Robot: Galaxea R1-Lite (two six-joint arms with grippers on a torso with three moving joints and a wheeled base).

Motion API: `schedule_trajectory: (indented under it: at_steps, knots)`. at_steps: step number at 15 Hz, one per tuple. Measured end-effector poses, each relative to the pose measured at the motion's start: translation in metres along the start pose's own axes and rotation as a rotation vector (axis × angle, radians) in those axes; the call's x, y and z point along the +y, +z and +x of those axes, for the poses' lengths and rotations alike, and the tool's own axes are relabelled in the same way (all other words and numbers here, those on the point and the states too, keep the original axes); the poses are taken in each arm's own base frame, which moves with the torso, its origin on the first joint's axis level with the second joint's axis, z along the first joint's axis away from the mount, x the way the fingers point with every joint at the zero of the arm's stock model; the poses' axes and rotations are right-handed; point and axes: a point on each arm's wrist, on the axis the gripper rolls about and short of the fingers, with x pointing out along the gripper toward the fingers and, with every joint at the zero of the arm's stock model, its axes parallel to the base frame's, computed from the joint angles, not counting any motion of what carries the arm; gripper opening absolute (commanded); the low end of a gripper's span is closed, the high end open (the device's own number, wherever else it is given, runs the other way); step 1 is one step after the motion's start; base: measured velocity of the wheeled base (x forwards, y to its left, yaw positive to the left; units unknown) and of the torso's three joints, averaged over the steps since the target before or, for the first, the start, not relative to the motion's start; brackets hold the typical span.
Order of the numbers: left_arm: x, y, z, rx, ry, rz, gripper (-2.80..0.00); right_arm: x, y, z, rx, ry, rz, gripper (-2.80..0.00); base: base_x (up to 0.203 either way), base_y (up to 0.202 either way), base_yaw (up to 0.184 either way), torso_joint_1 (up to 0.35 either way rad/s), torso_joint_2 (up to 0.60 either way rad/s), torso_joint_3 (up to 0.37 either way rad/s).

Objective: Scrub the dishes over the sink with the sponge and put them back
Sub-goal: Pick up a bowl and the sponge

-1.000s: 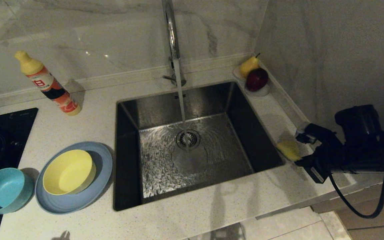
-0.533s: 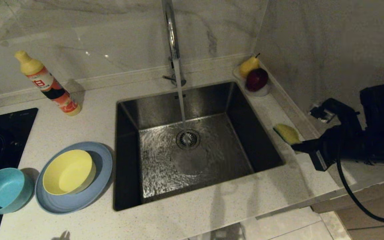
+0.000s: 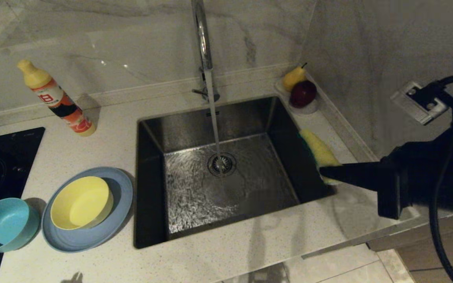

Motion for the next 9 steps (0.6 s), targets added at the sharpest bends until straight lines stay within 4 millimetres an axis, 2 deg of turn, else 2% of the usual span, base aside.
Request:
schedule_trajectory:
  at_steps: [2, 4, 9]
  knots:
    - [0.000, 0.000, 0.000, 0.000, 0.000, 0.000, -2.80, 0.019, -0.004, -0.008, 0.010, 0.037, 0.034, -2.80, 0.000, 0.000, 0.000, 0.000, 0.00, 0.000]
    - [0.000, 0.000, 0.000, 0.000, 0.001, 0.000, -2.80, 0.032, -0.006, -0.014, -0.005, 0.000, 0.033, -2.80, 0.000, 0.000, 0.000, 0.000, 0.00, 0.000]
    - [0.000, 0.000, 0.000, 0.000, 0.000, 0.000, -2.80, 0.036, -0.023, -0.025, 0.012, -0.021, 0.051, -2.80, 0.000, 0.000, 0.000, 0.000, 0.00, 0.000]
